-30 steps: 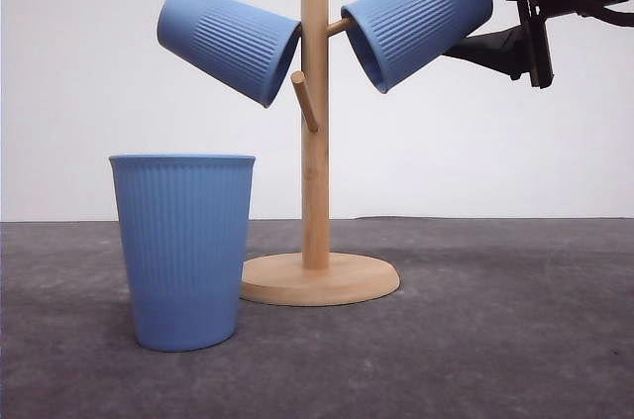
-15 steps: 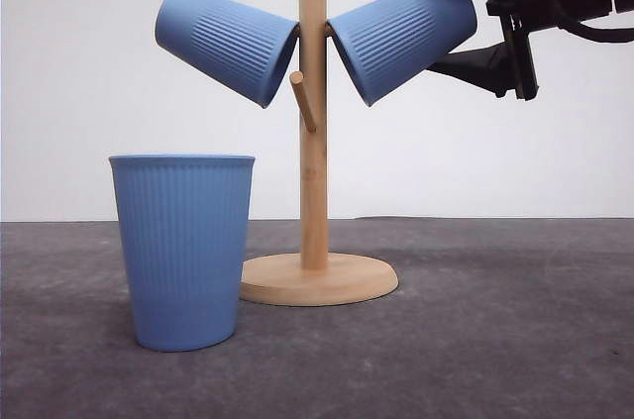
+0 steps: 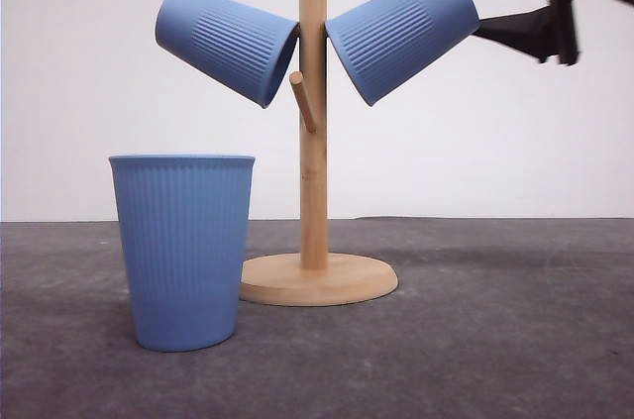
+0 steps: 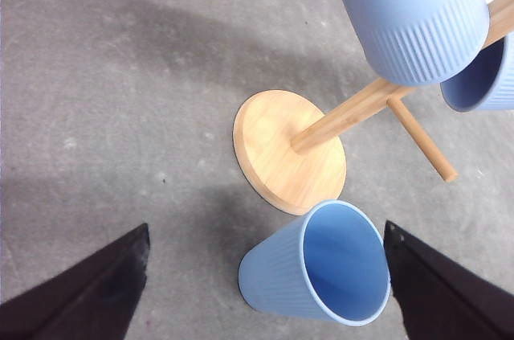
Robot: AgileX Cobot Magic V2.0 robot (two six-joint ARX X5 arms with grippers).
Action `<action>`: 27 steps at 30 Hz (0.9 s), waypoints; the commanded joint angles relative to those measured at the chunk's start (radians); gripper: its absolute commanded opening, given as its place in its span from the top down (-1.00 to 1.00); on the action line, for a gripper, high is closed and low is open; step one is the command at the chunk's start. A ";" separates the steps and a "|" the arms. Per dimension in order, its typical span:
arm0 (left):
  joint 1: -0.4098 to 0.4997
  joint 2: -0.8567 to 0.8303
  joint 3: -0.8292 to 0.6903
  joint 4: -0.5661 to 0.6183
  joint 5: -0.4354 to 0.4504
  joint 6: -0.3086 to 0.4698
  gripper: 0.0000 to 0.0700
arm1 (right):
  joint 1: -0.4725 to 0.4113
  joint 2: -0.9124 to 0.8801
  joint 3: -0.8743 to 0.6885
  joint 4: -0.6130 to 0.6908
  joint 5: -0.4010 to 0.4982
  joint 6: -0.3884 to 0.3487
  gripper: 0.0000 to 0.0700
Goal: Place three cups
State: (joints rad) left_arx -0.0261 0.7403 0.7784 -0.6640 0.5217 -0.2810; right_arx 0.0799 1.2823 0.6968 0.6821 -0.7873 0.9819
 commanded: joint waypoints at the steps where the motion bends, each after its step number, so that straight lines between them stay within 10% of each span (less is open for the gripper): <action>1: -0.001 0.005 0.007 0.001 0.000 0.006 -0.59 | -0.024 -0.020 0.011 -0.044 -0.011 -0.058 -0.46; 18: -0.198 0.146 0.010 -0.013 -0.032 -0.028 -0.59 | -0.148 -0.410 0.011 -1.139 0.155 -0.762 -0.46; 27: -0.355 0.380 0.010 0.118 -0.108 -0.096 -0.59 | -0.127 -0.479 0.003 -1.275 0.194 -0.821 -0.46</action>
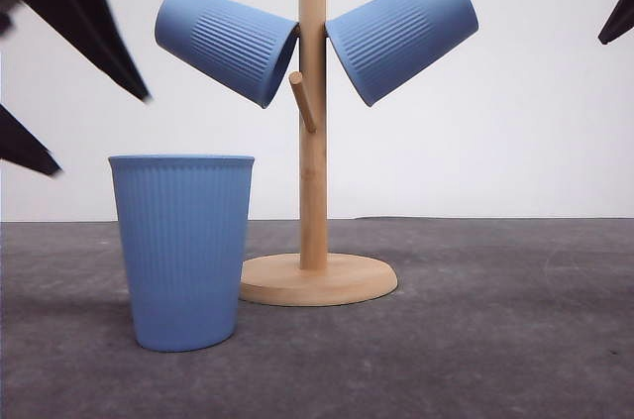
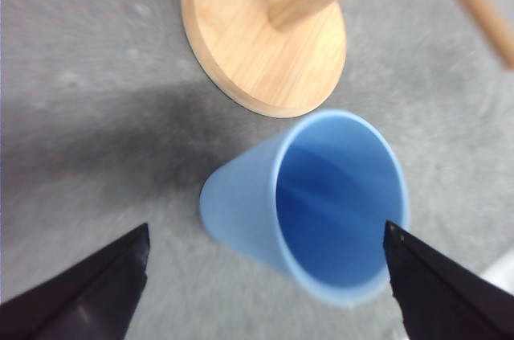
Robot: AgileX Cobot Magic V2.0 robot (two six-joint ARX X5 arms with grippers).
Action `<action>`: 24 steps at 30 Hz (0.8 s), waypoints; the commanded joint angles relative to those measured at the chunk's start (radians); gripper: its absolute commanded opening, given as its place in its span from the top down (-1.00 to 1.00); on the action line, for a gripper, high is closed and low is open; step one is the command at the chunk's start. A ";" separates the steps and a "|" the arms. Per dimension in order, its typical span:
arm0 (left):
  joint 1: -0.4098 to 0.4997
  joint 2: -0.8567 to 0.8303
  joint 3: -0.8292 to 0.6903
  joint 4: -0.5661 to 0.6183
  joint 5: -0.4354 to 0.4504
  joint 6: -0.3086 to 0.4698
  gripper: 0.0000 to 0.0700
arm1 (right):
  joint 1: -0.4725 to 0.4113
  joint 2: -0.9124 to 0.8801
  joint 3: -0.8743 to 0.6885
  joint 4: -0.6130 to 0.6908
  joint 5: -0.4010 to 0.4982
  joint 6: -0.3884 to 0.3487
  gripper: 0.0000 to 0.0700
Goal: Place three cups
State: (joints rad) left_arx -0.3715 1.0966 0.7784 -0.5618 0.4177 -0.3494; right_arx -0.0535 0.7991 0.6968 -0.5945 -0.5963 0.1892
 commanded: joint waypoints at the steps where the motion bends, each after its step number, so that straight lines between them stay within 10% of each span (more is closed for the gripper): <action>1: -0.020 0.048 0.011 0.029 -0.006 -0.037 -0.59 | 0.016 0.003 -0.001 -0.002 0.003 -0.035 -0.46; 6: -0.060 0.165 0.013 0.071 -0.007 -0.081 -0.43 | 0.098 0.003 -0.013 -0.045 0.023 -0.096 -0.46; 14: -0.075 0.211 0.014 0.068 0.075 -0.091 0.97 | 0.335 0.003 -0.013 -0.042 0.022 -0.174 -0.46; 24: -0.147 0.203 0.047 0.034 0.361 -0.158 1.00 | 0.666 0.004 -0.013 0.058 0.019 -0.235 -0.66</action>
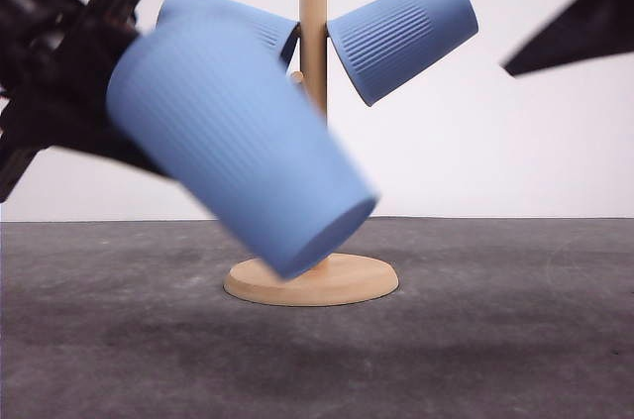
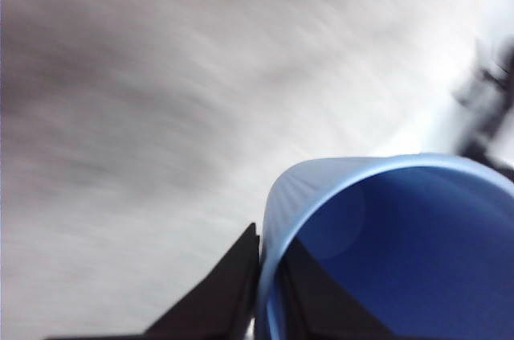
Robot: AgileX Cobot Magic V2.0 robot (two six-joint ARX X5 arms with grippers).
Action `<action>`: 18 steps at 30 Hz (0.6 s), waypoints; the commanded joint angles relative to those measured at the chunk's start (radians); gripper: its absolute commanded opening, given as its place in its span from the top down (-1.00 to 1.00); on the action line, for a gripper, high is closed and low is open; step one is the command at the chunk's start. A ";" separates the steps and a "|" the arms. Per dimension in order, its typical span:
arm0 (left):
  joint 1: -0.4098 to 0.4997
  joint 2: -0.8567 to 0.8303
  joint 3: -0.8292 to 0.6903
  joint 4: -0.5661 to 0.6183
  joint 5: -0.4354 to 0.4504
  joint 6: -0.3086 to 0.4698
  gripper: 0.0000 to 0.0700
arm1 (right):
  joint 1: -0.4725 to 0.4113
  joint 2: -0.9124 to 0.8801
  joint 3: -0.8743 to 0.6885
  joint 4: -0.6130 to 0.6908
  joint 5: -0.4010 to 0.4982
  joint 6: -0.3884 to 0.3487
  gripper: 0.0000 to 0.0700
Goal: Place three cups
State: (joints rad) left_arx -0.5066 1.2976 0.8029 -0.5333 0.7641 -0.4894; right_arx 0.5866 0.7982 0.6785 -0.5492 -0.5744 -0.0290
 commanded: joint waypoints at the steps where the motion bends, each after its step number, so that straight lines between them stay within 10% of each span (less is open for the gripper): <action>1: -0.027 0.002 0.027 0.008 0.015 -0.026 1.00 | 0.047 0.005 0.006 0.021 -0.001 -0.016 -0.67; 18: -0.227 0.002 0.146 0.190 0.030 -0.198 1.00 | 0.164 0.038 0.006 0.040 0.059 -0.003 -0.57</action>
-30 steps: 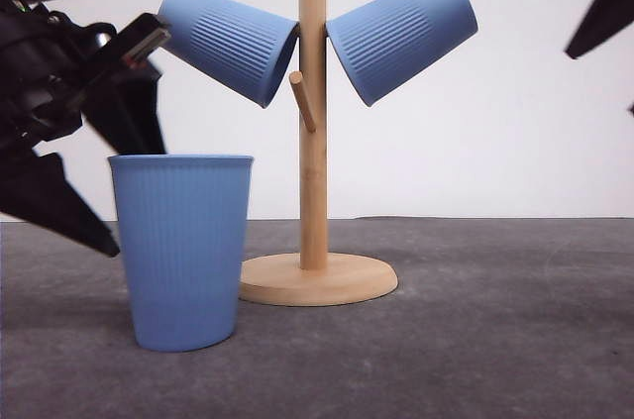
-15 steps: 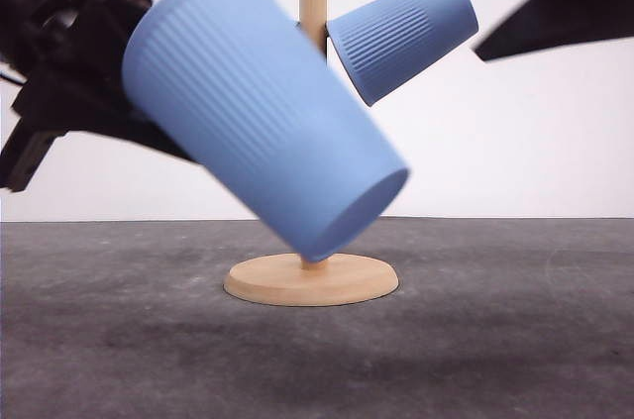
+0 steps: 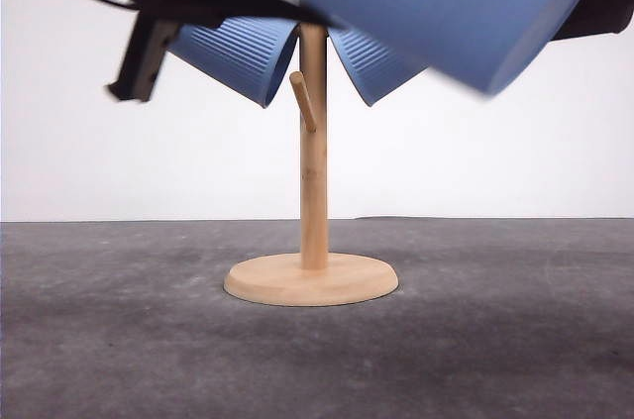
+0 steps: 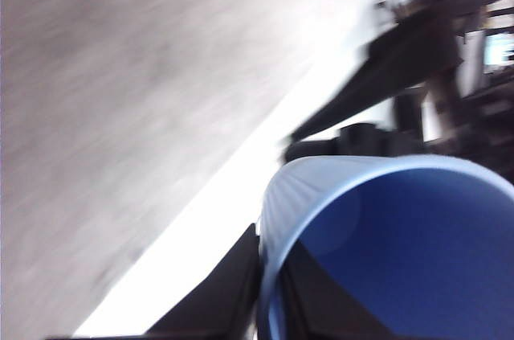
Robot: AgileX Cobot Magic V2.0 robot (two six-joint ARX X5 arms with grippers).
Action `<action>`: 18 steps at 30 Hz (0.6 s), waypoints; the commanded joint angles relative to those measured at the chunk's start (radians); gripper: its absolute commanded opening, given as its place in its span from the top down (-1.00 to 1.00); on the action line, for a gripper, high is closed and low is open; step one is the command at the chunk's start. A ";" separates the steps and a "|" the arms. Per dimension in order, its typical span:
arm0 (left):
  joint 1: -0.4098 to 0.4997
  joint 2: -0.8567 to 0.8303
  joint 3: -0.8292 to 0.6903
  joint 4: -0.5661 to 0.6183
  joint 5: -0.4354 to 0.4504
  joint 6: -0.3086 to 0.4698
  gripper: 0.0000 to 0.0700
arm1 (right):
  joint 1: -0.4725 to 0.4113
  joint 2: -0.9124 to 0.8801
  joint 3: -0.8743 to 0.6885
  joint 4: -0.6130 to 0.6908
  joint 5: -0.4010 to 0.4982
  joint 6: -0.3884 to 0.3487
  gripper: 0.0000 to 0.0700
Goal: Place three cups
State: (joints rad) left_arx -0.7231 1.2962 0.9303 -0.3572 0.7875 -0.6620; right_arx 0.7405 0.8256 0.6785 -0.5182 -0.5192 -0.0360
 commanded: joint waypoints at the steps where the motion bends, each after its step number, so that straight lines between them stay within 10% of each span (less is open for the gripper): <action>1: -0.011 0.004 0.019 0.015 0.007 -0.027 1.00 | 0.010 0.012 0.006 0.009 0.004 0.010 -0.48; 6: -0.011 0.004 0.019 0.013 0.007 -0.012 0.81 | 0.010 0.016 0.006 0.009 -0.004 0.071 -0.18; 12: 0.013 0.000 0.019 0.008 0.030 0.047 -0.61 | 0.010 0.015 0.006 -0.017 -0.076 0.256 -0.18; 18: 0.064 -0.071 0.019 -0.073 0.026 0.151 -0.71 | 0.010 0.015 0.006 -0.045 -0.126 0.522 -0.18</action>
State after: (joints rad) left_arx -0.6608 1.2332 0.9310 -0.4273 0.8129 -0.5690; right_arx 0.7414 0.8330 0.6785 -0.5731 -0.6356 0.3510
